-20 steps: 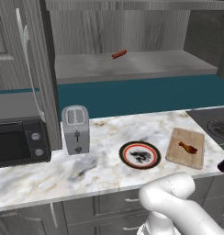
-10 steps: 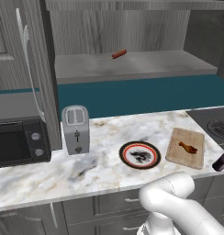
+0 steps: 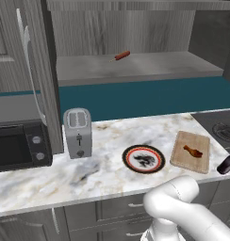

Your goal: Pick the chicken drumstick from the plate and place it on the cutting board. Then pick the condiment bottle from the cabinet and place it next to the cutting board.

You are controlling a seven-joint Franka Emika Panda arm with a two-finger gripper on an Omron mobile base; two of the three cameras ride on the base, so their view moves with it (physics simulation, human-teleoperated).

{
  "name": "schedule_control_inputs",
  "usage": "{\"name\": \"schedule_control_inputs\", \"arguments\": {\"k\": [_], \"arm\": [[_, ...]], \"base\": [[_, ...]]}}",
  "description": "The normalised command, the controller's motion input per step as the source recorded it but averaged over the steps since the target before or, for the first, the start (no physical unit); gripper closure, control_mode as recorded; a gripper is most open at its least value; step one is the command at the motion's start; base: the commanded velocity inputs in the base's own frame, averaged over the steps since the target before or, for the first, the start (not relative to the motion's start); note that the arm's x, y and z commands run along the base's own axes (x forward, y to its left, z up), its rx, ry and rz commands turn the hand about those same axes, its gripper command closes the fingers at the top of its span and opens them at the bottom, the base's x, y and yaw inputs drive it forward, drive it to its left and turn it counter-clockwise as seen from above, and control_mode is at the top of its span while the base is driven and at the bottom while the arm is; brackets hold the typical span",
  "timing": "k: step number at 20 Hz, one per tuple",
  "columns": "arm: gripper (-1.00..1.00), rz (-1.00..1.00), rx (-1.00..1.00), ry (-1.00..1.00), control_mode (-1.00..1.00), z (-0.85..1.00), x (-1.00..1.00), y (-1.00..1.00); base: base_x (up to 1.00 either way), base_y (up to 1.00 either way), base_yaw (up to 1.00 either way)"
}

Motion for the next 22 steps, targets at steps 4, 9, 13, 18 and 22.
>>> {"name": "schedule_control_inputs", "arguments": {"k": [4,9,13,18,22], "arm": [[1.00,0.00,-0.02,0.00,-1.00,-0.05,0.18,-0.24],[1.00,0.00,0.00,0.00,-1.00,-0.17,0.22,-0.12],[1.00,0.00,0.00,0.00,-1.00,-0.24,0.24,-0.08],[1.00,0.00,0.00,0.00,-1.00,-0.24,0.20,-0.08],[1.00,0.00,0.00,0.00,-1.00,-0.15,0.15,-0.12]], "base": [[0.00,0.00,0.00],[0.00,0.00,0.00],[0.00,0.00,0.00],[0.00,0.00,0.00],[0.00,0.00,0.00]]}}
